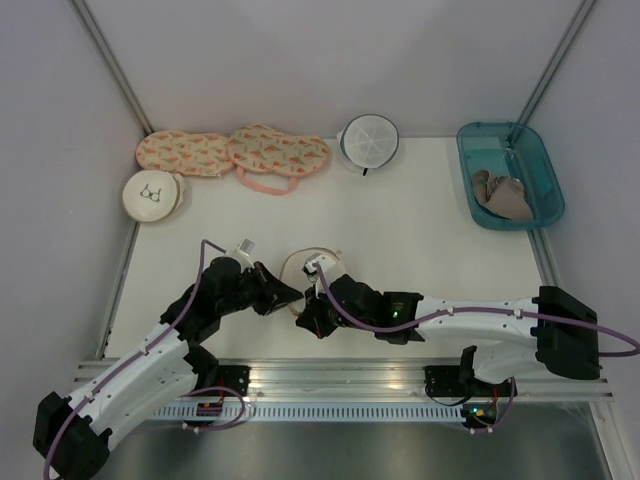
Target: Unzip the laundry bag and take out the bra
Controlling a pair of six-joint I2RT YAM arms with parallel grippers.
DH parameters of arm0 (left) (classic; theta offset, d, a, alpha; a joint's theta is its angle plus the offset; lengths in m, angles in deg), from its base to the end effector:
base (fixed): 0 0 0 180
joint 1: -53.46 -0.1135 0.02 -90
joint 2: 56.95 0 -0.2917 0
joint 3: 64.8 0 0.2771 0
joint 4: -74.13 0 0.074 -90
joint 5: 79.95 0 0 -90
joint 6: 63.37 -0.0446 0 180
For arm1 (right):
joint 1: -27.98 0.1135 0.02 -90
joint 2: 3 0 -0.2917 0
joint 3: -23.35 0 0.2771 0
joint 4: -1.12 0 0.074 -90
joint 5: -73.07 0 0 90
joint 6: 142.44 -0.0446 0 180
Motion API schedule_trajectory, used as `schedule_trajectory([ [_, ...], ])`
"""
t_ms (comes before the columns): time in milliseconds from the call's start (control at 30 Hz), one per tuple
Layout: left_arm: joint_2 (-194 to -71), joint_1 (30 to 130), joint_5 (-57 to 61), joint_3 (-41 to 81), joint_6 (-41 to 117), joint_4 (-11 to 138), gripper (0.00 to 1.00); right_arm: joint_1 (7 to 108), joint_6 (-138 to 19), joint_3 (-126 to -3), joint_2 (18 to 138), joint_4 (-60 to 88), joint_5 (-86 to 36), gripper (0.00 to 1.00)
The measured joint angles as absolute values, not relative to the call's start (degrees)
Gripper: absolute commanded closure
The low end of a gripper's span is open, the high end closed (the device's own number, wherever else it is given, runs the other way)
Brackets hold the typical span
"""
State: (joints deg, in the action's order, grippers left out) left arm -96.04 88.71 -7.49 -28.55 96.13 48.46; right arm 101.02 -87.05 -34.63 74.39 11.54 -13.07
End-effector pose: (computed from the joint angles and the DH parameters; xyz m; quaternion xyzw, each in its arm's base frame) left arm 0.1333 -0.1107 0.2281 -0.1756 0.8347 -0.4802 0.2047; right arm 0.0964 0.3057 0.2471 -0.2687 0.8222 0.3872 0.3192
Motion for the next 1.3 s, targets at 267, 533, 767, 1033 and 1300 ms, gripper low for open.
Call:
schedule_trajectory([
  [267, -96.2, 89.0, -6.8, -29.4, 95.8, 50.3, 0.98, 101.3, -86.4, -37.5, 71.9, 19.2, -9.3, 1.0],
  [533, -96.6, 89.1, -5.2, -29.3, 95.8, 51.0, 0.98, 101.4, -86.8, -41.4, 71.9, 29.2, -6.7, 1.0],
  [767, -98.5, 89.2, -3.3, -27.1, 94.3, 49.6, 0.98, 101.4, -88.6, -39.9, 72.0, 32.5, -8.1, 1.0],
  [1033, -103.7, 89.0, -5.0, -24.2, 89.8, 48.5, 0.98, 101.7, -90.2, -40.5, 74.8, 40.4, -1.0, 1.0],
  [1300, -108.1, 88.5, -9.2, -23.4, 85.9, 50.6, 0.98, 101.6, -91.9, -42.9, 78.8, 49.6, 14.2, 1.0],
])
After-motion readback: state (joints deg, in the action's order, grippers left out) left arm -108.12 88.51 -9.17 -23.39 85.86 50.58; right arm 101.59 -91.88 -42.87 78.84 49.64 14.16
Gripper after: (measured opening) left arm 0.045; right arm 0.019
